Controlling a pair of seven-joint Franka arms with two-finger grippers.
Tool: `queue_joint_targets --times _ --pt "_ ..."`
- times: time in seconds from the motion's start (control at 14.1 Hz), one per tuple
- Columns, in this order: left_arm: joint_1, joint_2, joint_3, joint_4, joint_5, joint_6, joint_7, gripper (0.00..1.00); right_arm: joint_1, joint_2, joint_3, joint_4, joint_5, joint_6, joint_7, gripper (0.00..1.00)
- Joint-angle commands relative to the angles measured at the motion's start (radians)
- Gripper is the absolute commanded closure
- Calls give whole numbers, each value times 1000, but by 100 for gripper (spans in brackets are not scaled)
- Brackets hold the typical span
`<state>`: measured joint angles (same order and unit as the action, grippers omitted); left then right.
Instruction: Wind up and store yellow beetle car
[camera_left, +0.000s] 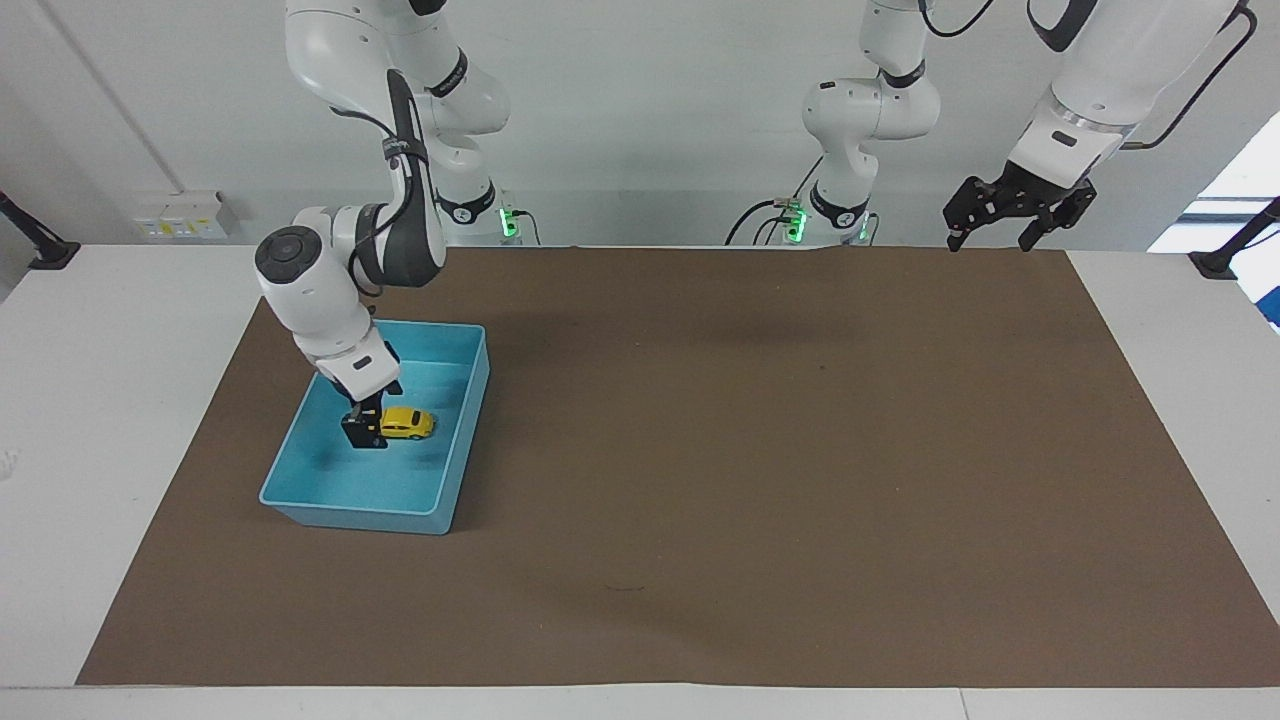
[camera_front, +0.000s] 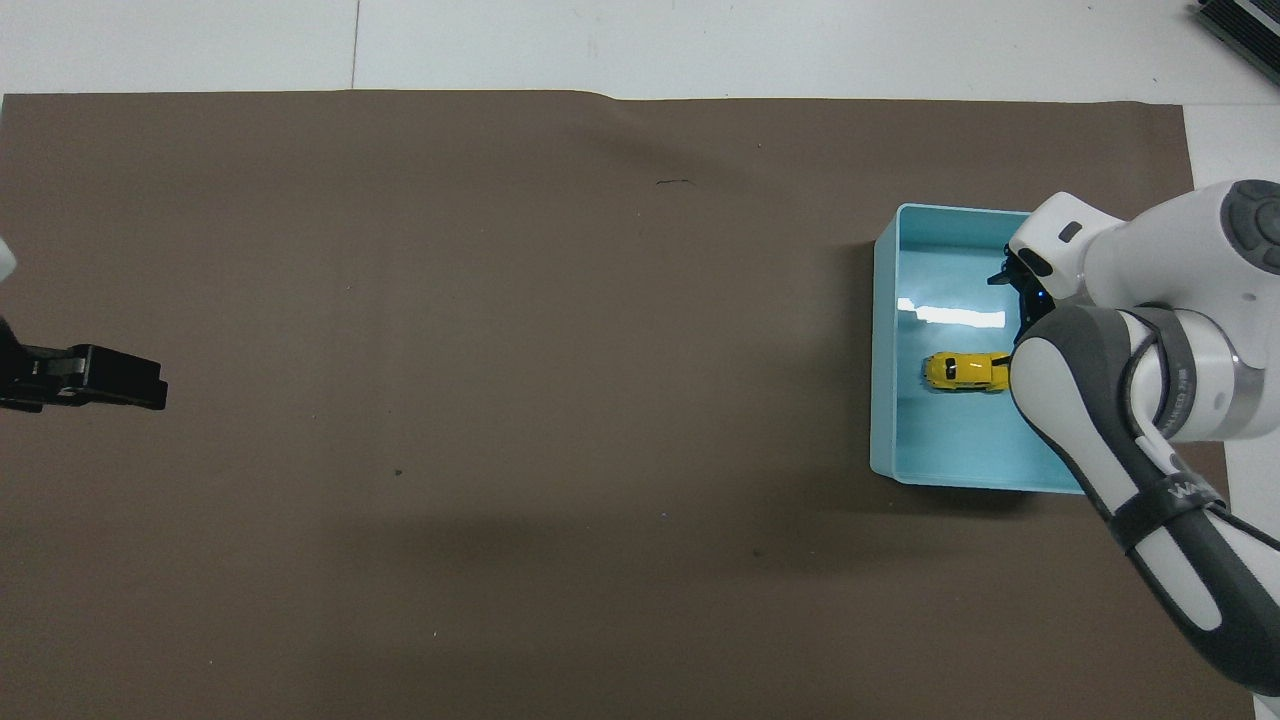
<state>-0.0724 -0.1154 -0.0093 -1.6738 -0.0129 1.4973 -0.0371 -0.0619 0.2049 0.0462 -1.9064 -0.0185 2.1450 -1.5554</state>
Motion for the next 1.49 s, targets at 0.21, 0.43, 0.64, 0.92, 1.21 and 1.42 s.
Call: queue_joint_targets --times 0.21,0.43,0.64,0.92,1.21,1.42 --pt "13 -9 -9 2 7 -11 6 0 -12 -2 11 75 40 -33 8 0" --pt "13 -9 -9 2 7 -11 6 0 2 -6 18 95 41 -47 12 0" --pt "13 -9 -9 2 7 -11 6 0 11 -9 23 110 41 -57 75 0" --pt "13 -9 -9 2 7 -11 6 0 11 -33 29 128 49 -71 97 0" --pt "14 -9 -9 2 7 -11 6 0 10 -62 24 176 52 -148 109 0" --pt "14 -9 -9 2 7 -11 6 0 31 -117 9 176 57 -217 233 0"
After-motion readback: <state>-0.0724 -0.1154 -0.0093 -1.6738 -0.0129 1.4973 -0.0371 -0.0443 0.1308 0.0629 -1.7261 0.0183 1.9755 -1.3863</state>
